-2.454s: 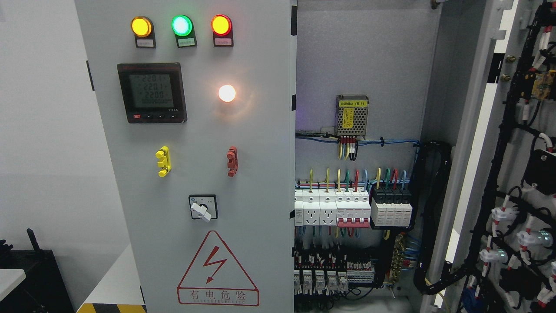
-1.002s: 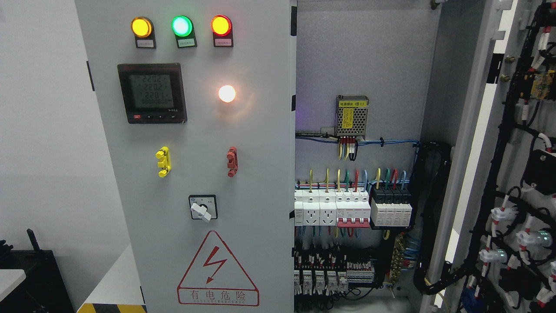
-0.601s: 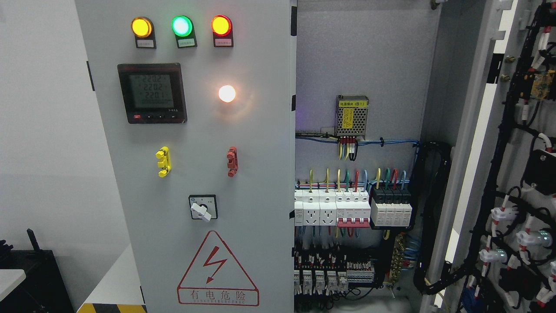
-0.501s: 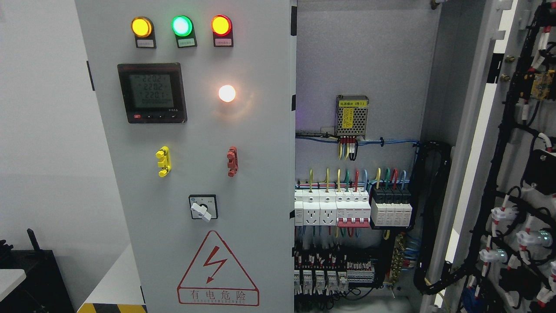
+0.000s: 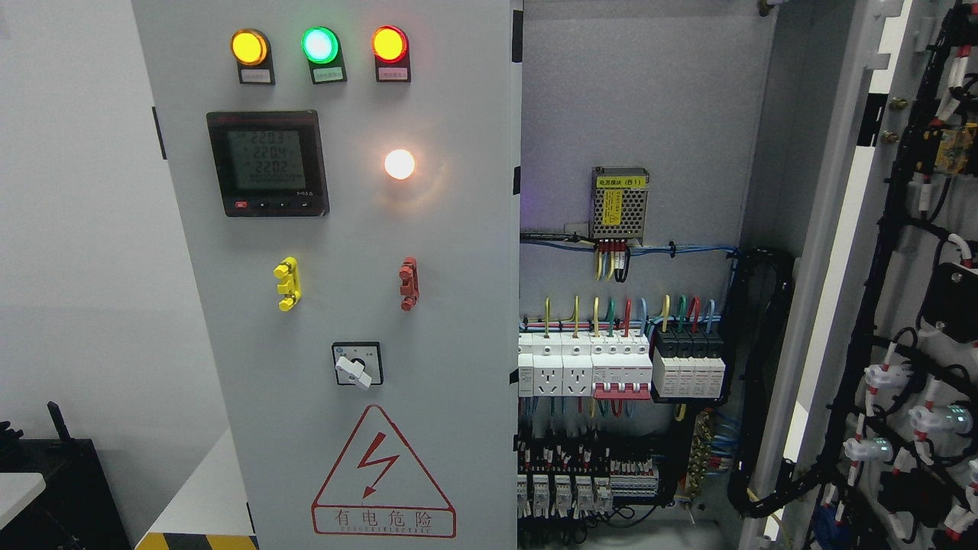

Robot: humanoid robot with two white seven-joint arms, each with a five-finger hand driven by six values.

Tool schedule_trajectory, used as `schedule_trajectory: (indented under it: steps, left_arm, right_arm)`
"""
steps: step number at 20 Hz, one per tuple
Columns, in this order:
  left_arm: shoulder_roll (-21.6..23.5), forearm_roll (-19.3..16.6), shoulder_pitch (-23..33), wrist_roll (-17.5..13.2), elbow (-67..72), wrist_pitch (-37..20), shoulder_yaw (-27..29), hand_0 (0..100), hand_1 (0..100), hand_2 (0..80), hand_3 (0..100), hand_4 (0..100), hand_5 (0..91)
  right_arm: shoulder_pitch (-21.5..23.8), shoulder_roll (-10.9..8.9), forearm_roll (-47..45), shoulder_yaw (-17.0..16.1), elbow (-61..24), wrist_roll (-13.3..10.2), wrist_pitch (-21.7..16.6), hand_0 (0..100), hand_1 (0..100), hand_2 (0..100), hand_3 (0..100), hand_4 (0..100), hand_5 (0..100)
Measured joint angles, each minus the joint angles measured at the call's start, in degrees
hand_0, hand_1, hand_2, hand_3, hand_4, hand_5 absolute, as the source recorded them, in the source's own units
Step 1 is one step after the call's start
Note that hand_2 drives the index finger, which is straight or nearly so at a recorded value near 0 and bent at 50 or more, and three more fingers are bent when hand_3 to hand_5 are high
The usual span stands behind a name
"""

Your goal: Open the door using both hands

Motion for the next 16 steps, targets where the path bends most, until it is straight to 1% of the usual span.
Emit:
schedule_trajectory:
  steps: [5, 9, 11, 16]
  left_arm:
    - [0.0, 0.0, 0.0, 0.0, 0.2, 0.0, 0.0, 0, 0, 0.0, 0, 3, 0.0]
    - [0.0, 0.0, 0.0, 0.0, 0.3, 0.0, 0.0, 0, 0, 0.0, 0, 3, 0.0]
    - [0.0, 0.0, 0.0, 0.0, 0.3, 0.0, 0.1, 0, 0, 0.0, 0, 3, 0.0]
    - [0.0, 0.0, 0.0, 0.0, 0.4, 0.0, 0.1, 0, 0, 0.0, 0, 3, 0.0]
  right_arm:
    - [-7.2, -0.21, 0.0, 2.1, -2.1, 0.1, -1.1, 0, 0, 0, 0, 0, 0]
    - [-12.1, 0.23, -0.6, 2.3, -3.1, 0.1, -1.1, 0, 0, 0, 0, 0, 0]
    - [-14.7, 0.69, -1.4, 1.9, -3.4, 0.1, -0.1, 0, 0, 0, 0, 0, 0]
    - [-20.8, 1.88, -3.5, 0.6, -3.6, 0.3, 4.0, 0, 0, 0, 0, 0, 0]
